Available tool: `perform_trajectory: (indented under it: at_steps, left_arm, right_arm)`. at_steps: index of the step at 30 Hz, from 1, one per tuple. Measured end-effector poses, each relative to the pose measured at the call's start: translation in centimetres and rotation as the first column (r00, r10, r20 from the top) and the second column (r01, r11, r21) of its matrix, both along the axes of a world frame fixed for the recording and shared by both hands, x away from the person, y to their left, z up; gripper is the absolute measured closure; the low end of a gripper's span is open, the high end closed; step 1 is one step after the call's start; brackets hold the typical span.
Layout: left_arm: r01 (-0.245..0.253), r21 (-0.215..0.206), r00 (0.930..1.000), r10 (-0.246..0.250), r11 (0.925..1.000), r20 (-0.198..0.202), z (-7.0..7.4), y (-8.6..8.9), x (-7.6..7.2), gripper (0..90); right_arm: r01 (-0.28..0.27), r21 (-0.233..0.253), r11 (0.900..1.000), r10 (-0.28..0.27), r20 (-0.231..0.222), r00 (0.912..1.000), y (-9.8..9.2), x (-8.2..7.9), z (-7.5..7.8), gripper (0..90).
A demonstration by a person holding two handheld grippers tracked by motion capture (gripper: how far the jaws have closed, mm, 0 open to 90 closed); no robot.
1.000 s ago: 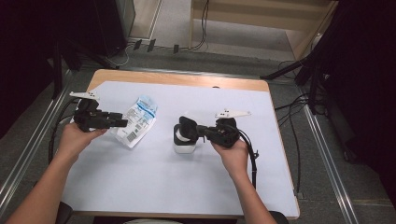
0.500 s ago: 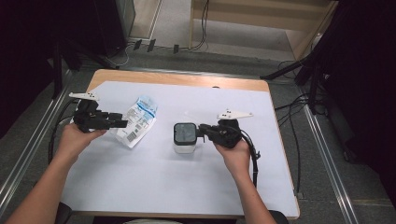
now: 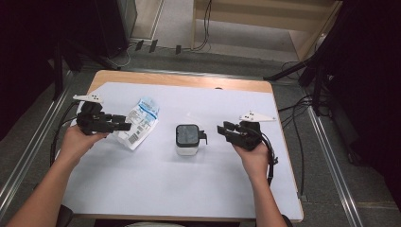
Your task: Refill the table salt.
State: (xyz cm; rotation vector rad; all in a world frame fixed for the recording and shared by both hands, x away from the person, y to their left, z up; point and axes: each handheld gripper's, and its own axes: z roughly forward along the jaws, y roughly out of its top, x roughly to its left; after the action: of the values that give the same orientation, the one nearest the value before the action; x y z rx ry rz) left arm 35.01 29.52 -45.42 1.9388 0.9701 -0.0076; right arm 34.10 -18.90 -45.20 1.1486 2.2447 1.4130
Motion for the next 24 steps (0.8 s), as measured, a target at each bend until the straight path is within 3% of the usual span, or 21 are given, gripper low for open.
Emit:
perform_trajectory:
  at_steps: [12,24]
  left_arm:
    - [-0.006,0.017,0.9999,0.006,0.9998,0.015,0.1,-0.3,0.0,40.4]
    - [-0.02,0.022,0.9994,0.019,0.9996,0.028,-0.2,-0.4,0.5,39.3]
  right_arm:
    - [0.095,-0.001,0.996,-0.095,-0.012,0.9954,-2.7,0.2,-1.2,54.6]
    - [0.167,0.015,0.986,-0.167,-0.013,0.9859,-4.7,-0.1,-2.0,52.4]
